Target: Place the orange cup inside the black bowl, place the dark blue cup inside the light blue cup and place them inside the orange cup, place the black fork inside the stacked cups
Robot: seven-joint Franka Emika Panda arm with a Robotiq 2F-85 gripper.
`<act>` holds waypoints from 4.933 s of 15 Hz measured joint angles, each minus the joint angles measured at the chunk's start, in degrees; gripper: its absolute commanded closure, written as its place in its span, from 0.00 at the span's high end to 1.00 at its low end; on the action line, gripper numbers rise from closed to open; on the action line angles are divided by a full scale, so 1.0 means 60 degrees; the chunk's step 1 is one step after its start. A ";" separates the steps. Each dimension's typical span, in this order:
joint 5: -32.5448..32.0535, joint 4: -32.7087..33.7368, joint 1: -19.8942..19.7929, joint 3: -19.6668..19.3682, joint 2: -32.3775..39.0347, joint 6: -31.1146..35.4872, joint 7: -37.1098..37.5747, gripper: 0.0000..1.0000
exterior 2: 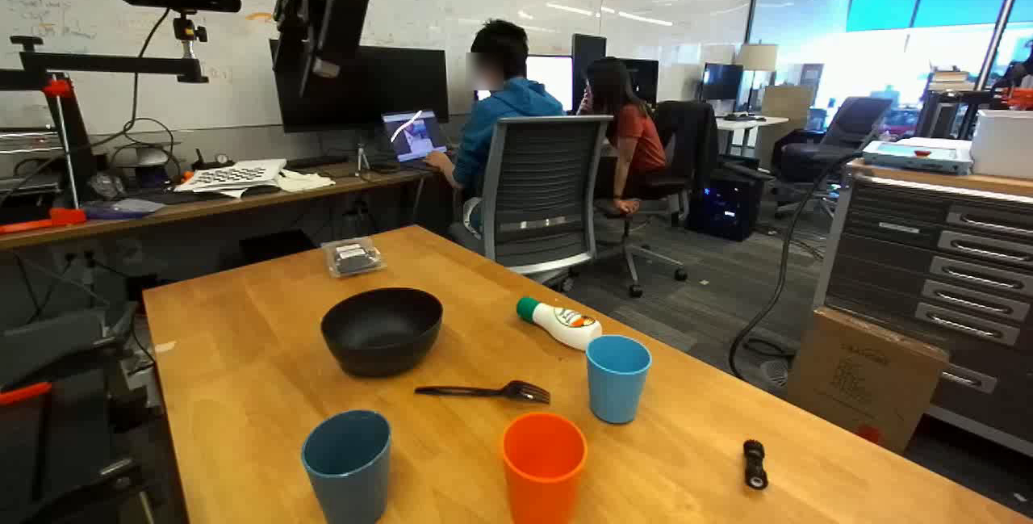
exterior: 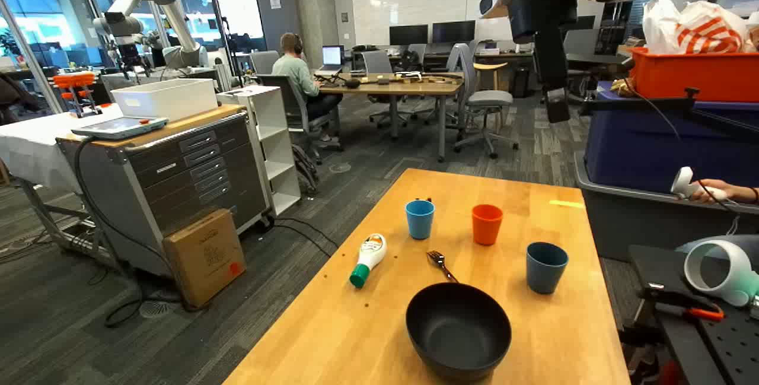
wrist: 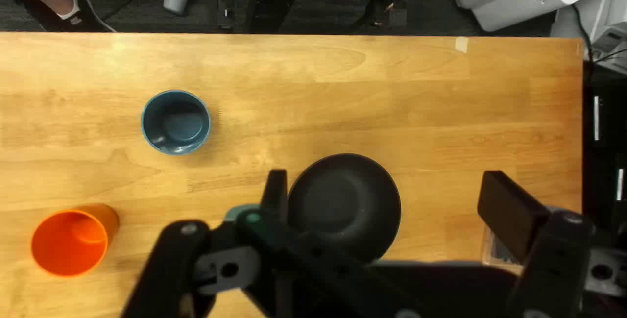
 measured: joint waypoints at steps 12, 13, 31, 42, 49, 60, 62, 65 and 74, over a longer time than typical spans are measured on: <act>0.0000 0.0052 0.0000 0.0000 -0.0008 0.0018 0.0000 1.00; 0.0000 0.0052 0.0000 0.0000 -0.0008 0.0018 0.0000 1.00; -0.0119 -0.0346 -0.0301 0.0111 0.0083 0.2354 0.0937 1.00; -0.0865 0.0082 -0.1280 -0.0075 0.1623 0.3828 0.2691 1.00; -0.0540 0.0406 -0.1747 -0.0273 0.3166 0.5571 0.2670 1.00; 0.0729 0.0620 -0.1797 0.0101 0.4776 0.7581 0.2365 1.00; 0.0729 0.0703 -0.1911 0.0087 0.5065 0.7649 0.2366 1.00; 0.0729 0.0847 -0.2117 0.0063 0.5501 0.7751 0.2366 1.00; 0.0725 0.1155 -0.2298 0.0015 0.6490 0.7767 0.2372 1.00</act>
